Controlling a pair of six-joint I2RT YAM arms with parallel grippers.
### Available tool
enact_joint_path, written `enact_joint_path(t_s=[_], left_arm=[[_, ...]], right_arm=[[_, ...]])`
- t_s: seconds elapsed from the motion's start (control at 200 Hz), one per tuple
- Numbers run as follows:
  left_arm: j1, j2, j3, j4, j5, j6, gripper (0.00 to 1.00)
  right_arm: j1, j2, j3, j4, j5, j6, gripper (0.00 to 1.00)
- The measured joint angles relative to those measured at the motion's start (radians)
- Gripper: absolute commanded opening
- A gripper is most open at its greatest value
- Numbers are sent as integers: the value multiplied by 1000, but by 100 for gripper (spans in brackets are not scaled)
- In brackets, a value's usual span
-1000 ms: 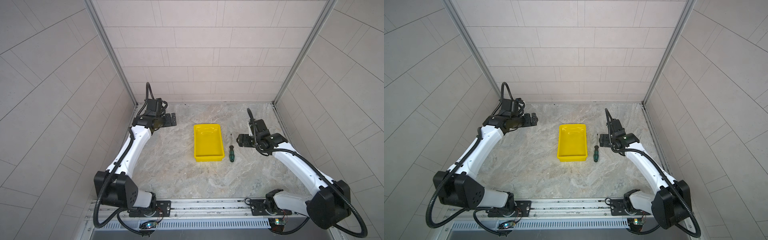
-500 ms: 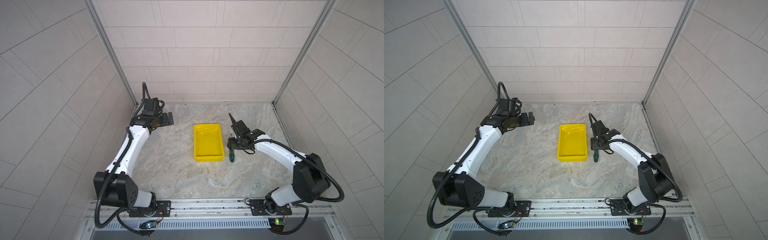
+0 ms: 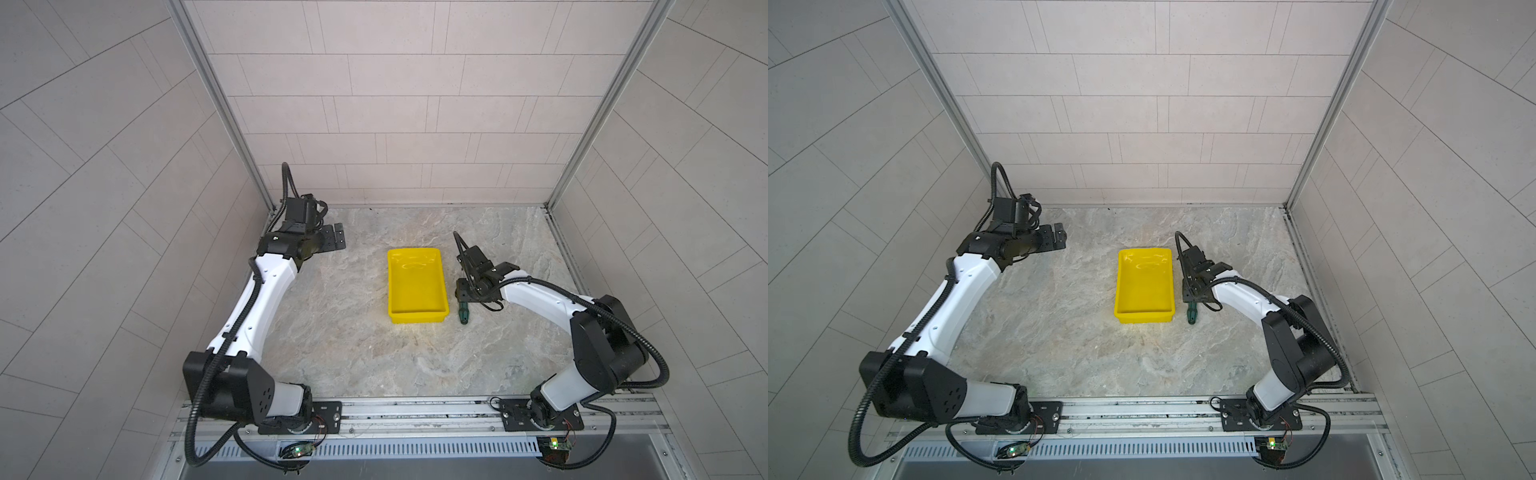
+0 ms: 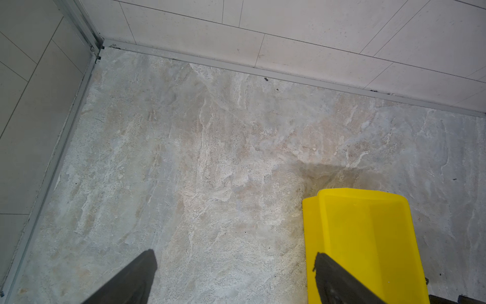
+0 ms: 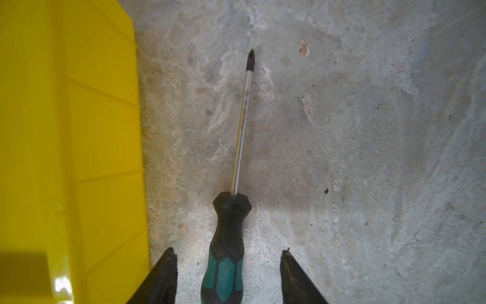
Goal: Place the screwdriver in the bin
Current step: 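Lower the right gripper over the green-handled screwdriver beside the bin, then close the right gripper on the screwdriver's black-and-green handle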
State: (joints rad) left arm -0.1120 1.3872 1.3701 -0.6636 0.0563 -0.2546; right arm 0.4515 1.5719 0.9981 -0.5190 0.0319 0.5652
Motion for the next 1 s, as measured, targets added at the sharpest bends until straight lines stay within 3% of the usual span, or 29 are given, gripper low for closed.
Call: enact_joint_path(t_s=[0.585, 1.001], left_arm=[[0, 0, 0, -1, -56, 11, 100], [0, 0, 0, -3, -90, 19, 100]], right_arm=[[4, 72, -51, 71, 25, 39, 42], [8, 129, -29, 89, 22, 34, 28]])
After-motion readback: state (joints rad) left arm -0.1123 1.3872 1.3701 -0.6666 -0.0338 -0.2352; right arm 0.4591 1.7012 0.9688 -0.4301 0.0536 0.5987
